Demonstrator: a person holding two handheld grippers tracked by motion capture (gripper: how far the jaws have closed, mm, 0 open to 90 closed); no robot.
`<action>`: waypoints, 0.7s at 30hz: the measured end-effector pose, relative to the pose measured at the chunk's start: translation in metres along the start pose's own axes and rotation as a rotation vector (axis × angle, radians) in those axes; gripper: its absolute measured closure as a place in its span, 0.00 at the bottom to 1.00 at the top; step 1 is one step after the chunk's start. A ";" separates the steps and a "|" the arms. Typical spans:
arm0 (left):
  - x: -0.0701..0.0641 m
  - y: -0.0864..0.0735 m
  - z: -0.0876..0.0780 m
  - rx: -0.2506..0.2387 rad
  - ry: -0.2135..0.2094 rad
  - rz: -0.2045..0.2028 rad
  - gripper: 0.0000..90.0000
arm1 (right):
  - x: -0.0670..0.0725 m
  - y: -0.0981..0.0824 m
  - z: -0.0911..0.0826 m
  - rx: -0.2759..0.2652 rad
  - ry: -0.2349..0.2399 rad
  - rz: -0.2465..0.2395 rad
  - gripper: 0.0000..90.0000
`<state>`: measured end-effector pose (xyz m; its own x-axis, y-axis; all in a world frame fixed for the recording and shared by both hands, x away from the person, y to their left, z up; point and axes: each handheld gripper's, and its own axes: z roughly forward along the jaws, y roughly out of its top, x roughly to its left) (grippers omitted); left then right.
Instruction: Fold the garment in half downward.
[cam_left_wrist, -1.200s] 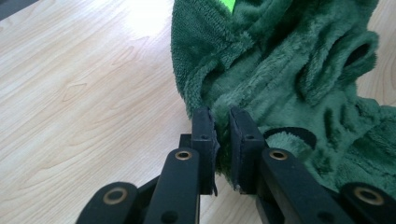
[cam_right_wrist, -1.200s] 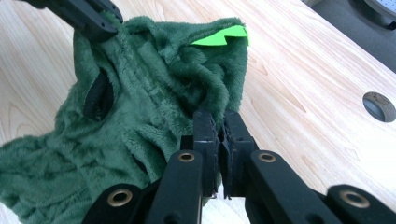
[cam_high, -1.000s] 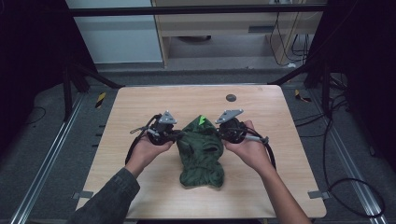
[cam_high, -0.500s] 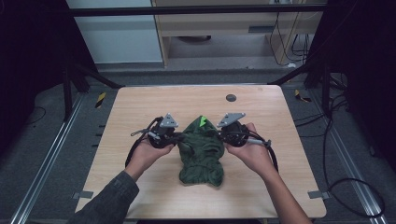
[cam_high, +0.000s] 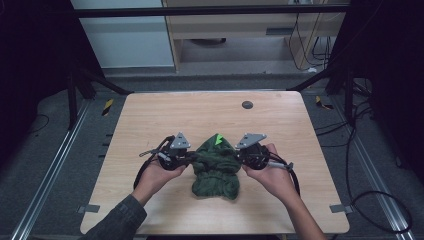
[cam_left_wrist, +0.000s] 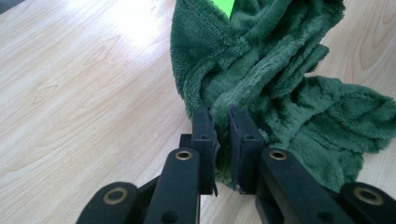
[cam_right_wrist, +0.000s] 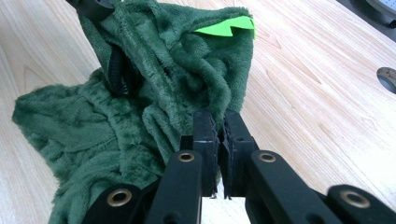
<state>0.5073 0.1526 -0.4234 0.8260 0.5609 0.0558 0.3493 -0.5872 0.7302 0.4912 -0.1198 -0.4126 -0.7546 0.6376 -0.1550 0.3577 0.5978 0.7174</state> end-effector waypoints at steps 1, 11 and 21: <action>0.000 -0.001 0.000 0.002 -0.004 0.001 0.91 | 0.001 -0.001 -0.001 -0.003 0.000 0.002 0.95; -0.011 -0.019 0.002 0.018 -0.022 0.004 0.90 | 0.020 -0.013 -0.004 -0.004 0.006 -0.027 0.95; -0.019 -0.029 0.003 0.020 -0.034 0.000 0.90 | 0.033 -0.025 -0.003 0.006 0.002 -0.033 0.95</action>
<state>0.4824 0.1570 -0.4484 0.8406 0.5407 0.0321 0.3579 -0.5989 0.7164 0.4557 -0.1153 -0.4334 -0.7670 0.6166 -0.1775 0.3357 0.6213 0.7080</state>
